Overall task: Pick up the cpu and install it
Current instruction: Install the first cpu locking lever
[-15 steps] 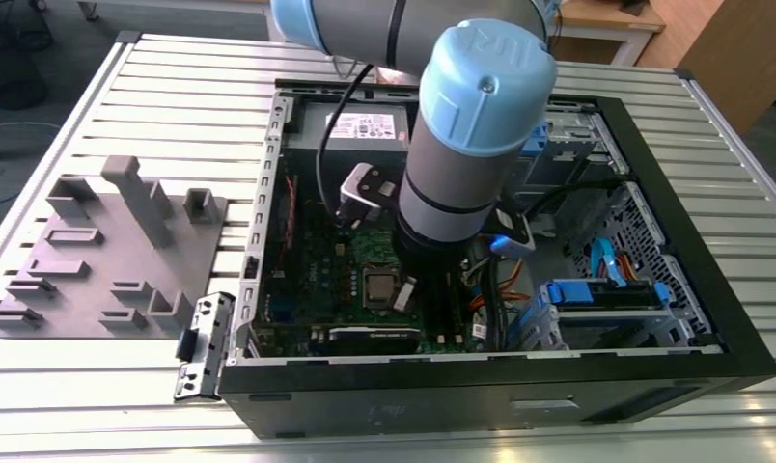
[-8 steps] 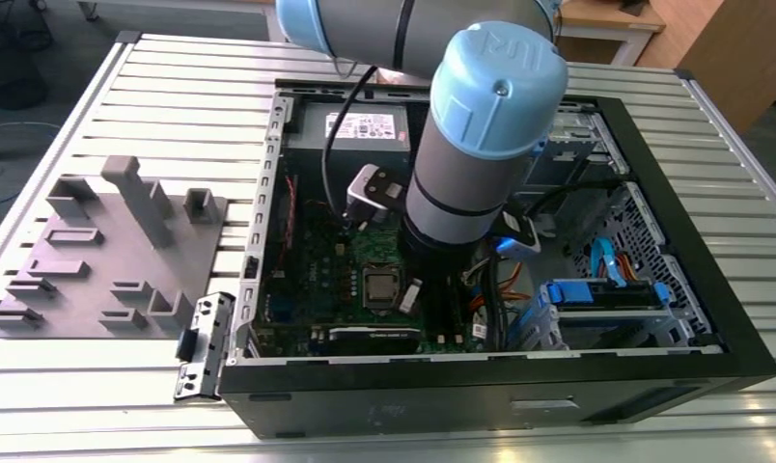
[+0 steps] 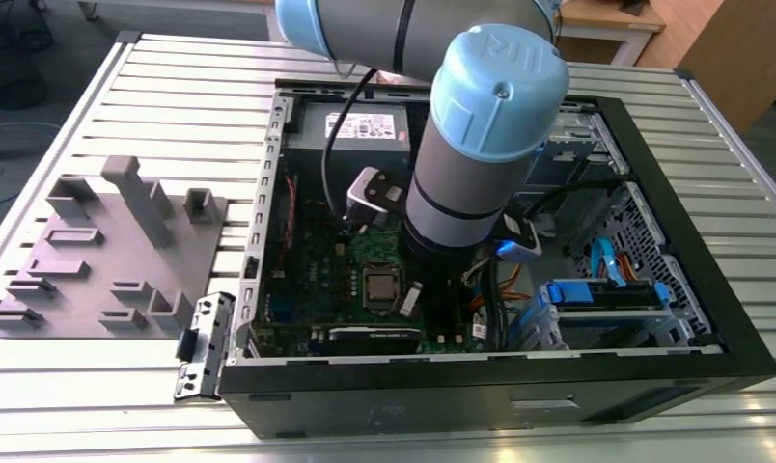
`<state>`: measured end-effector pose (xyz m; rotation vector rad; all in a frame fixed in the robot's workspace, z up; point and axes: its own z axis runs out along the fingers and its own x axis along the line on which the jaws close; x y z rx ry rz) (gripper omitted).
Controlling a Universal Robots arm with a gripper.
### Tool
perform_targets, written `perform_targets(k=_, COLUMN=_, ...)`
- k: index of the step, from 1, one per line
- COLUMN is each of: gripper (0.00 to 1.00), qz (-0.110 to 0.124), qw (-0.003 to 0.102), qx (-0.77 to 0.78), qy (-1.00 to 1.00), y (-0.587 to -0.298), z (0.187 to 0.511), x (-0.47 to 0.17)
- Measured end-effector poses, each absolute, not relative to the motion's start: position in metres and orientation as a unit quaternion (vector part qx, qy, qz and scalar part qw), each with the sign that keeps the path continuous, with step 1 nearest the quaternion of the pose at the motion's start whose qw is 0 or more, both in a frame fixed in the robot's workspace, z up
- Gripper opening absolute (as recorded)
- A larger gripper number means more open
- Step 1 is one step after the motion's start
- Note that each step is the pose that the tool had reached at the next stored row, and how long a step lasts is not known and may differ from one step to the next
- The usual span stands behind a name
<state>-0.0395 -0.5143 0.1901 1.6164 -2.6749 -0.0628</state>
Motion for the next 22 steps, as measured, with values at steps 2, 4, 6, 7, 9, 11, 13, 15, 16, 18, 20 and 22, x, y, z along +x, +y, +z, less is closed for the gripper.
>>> perform_targets(k=2, gripper=0.11, qz=-0.02, qw=0.008, qx=0.517, qy=-0.856, y=-0.514, z=0.19, x=-0.039)
perform_targets(k=4, gripper=0.11, qz=-0.02, qw=0.008, qx=0.517, qy=-0.856, y=-0.514, z=0.19, x=-0.039)
perform_targets(k=6, gripper=0.11, qz=-0.018, qw=0.009, qx=0.515, qy=-0.857, y=-0.514, z=0.189, x=-0.039)
perform_targets(k=7, gripper=0.11, qz=-0.017, qw=0.01, qx=0.514, qy=-0.858, y=-0.514, z=0.189, x=-0.039)
perform_targets(k=9, gripper=0.11, qz=-0.016, qw=0.01, qx=0.513, qy=-0.858, y=-0.514, z=0.189, x=-0.039)
perform_targets(k=11, gripper=0.11, qz=-0.016, qw=0.01, qx=0.513, qy=-0.858, y=-0.514, z=0.188, x=-0.039)
perform_targets(k=13, gripper=0.11, qz=-0.017, qw=0.01, qx=0.513, qy=-0.858, y=-0.514, z=0.19, x=-0.039)
perform_targets(k=15, gripper=0.11, qz=-0.017, qw=0.01, qx=0.513, qy=-0.858, y=-0.514, z=0.195, x=-0.039)
perform_targets(k=16, gripper=0.11, qz=-0.016, qw=0.01, qx=0.513, qy=-0.858, y=-0.514, z=0.199, x=-0.039)
perform_targets(k=18, gripper=0.11, qz=-0.017, qw=0.01, qx=0.513, qy=-0.858, y=-0.514, z=0.207, x=-0.039)
perform_targets(k=20, gripper=0.11, qz=-0.016, qw=0.01, qx=0.513, qy=-0.858, y=-0.514, z=0.216, x=-0.039)
perform_targets(k=22, gripper=0.11, qz=-0.016, qw=0.01, qx=0.513, qy=-0.858, y=-0.514, z=0.223, x=-0.039)
